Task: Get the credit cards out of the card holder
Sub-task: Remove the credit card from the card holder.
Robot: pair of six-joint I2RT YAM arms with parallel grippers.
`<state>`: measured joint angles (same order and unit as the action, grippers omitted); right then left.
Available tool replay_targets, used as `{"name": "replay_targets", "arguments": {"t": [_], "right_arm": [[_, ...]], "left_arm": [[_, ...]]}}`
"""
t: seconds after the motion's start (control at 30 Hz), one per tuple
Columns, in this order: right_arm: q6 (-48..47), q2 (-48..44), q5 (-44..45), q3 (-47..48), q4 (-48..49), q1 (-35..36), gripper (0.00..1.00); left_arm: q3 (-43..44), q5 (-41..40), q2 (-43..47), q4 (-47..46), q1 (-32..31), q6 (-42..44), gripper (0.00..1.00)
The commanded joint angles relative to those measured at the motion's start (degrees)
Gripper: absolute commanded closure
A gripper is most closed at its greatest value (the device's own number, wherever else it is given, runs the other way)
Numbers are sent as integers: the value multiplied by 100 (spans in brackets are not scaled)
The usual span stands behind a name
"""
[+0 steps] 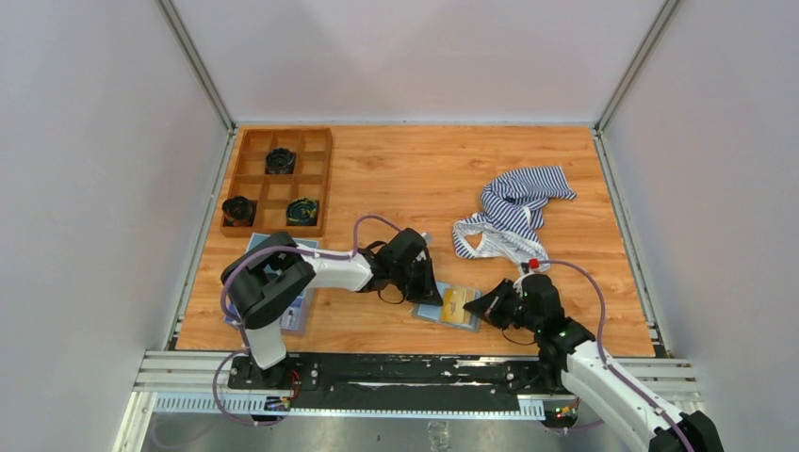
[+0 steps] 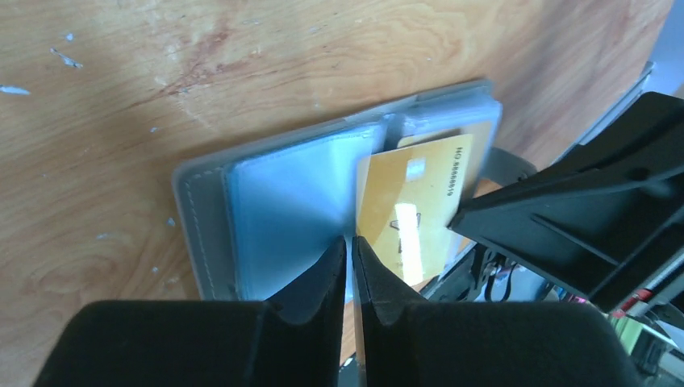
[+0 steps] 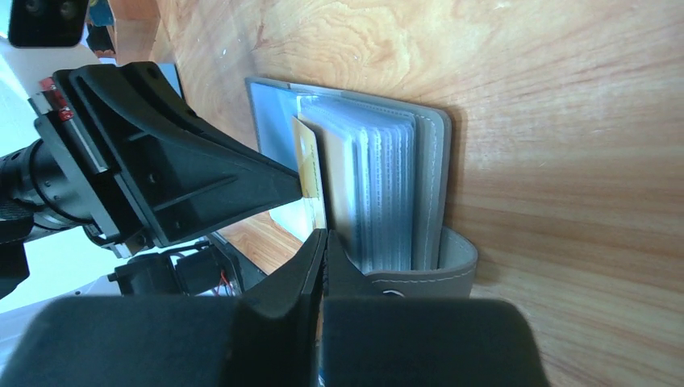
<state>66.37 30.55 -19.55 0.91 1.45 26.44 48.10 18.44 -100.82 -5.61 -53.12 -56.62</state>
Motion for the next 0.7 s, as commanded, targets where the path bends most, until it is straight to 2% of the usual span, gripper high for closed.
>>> {"name": "replay_targets", "arguments": {"t": [0.0, 0.23, 0.33, 0.5, 0.67], "right_arm": [[-102, 40, -154, -433, -198, -70, 100], [-121, -7, -181, -429, -192, -69, 100], [-152, 69, -277, -436, 160, -70, 100], [-260, 443, -379, -322, 458, -74, 80], [-307, 877, -424, -293, 860, -75, 75]], "left_arm": [[-8, -80, -170, 75, -31, -38, 87], [-75, -209, -97, 72, -31, -16, 87], [-35, -114, -254, 70, -27, -24, 88], [65, -30, -452, 71, -31, -3, 89], [77, -16, -483, 73, -31, 11, 90]]}}
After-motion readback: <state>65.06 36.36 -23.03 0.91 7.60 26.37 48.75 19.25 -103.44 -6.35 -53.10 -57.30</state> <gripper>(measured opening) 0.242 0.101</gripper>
